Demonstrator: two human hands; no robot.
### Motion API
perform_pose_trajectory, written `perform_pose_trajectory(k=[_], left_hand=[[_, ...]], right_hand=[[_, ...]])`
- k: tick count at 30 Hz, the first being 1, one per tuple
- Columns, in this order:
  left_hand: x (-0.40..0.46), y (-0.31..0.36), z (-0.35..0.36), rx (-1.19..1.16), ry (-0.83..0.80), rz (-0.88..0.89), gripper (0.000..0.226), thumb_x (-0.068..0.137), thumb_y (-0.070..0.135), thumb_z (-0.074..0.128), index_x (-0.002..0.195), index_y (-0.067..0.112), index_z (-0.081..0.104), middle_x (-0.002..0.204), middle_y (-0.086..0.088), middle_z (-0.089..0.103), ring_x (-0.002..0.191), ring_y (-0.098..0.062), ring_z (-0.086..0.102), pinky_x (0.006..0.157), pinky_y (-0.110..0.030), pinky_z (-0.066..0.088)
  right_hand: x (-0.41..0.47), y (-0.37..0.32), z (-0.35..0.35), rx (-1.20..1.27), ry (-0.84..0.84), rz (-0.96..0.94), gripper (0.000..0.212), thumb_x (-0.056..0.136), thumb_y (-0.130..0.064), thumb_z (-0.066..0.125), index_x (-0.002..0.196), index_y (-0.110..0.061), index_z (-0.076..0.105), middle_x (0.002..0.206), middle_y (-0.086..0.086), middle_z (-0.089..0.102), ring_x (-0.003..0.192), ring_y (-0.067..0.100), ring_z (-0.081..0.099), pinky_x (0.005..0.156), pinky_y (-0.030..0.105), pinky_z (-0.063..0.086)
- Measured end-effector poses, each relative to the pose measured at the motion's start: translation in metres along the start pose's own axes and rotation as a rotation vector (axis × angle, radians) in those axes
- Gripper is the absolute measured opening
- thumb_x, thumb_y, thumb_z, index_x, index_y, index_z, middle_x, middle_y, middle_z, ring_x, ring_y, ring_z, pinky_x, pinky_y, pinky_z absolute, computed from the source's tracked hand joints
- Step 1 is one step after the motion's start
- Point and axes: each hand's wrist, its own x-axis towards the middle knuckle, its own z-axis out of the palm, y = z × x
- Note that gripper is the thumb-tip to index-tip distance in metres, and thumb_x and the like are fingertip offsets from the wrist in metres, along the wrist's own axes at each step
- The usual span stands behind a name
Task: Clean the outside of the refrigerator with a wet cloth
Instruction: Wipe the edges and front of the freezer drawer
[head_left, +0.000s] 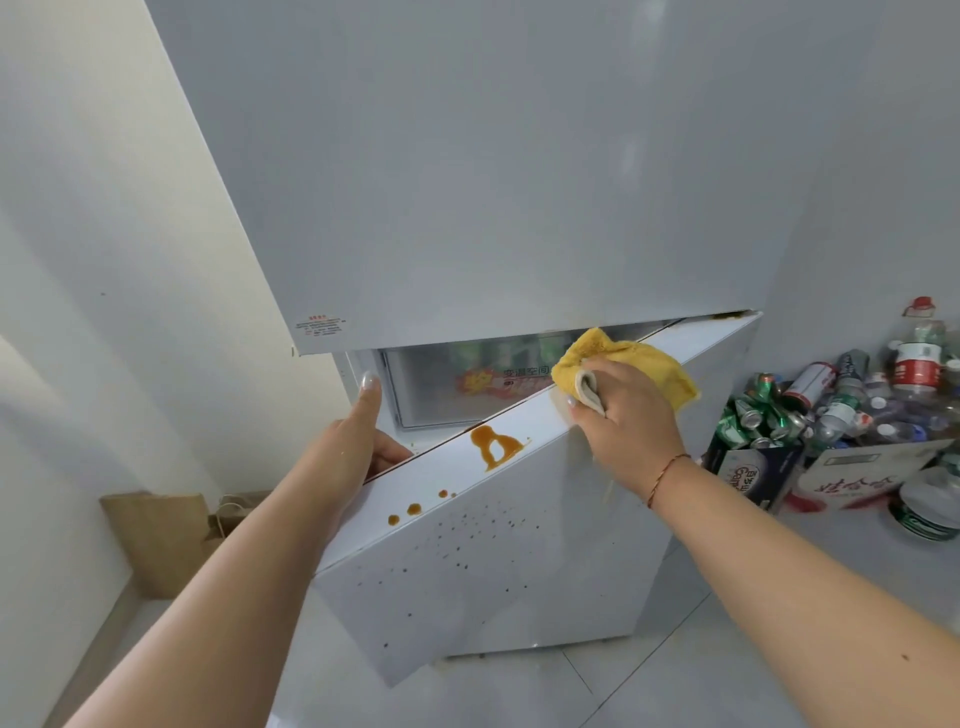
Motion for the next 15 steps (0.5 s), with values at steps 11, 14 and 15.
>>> perform_pose_trajectory(k=[11, 14, 15], left_hand=[[0.017, -0.003, -0.012, -0.111, -0.07, -0.003, 0.093, 0.089, 0.077, 0.016, 0.083, 0.007, 0.077, 0.076, -0.017, 0.073, 0.074, -0.027, 0.062, 0.08, -0.037, 0.045], [0.016, -0.002, -0.014, -0.169, -0.072, 0.004, 0.09, 0.092, 0.074, 0.017, 0.086, 0.001, 0.07, 0.057, -0.014, 0.066, 0.062, -0.024, 0.059, 0.07, -0.034, 0.042], [0.016, -0.002, -0.014, -0.175, -0.068, 0.011, 0.089, 0.092, 0.073, 0.018, 0.085, 0.001, 0.069, 0.054, -0.013, 0.064, 0.059, -0.024, 0.057, 0.066, -0.033, 0.04]], right_hand=[[-0.062, -0.109, 0.069, 0.11, 0.088, -0.323, 0.03, 0.079, -0.027, 0.054, 0.096, -0.008, 0.071, 0.101, 0.012, 0.071, 0.105, 0.023, 0.06, 0.102, 0.023, 0.028], [-0.065, -0.13, 0.073, 0.276, -0.086, -0.242, 0.029, 0.086, -0.028, 0.048, 0.082, -0.005, 0.066, 0.086, 0.01, 0.069, 0.09, 0.023, 0.058, 0.097, 0.037, 0.042], [-0.064, -0.135, 0.069, 0.371, -0.166, -0.135, 0.04, 0.087, -0.036, 0.043, 0.081, -0.002, 0.063, 0.081, 0.012, 0.066, 0.084, 0.026, 0.058, 0.086, 0.042, 0.047]])
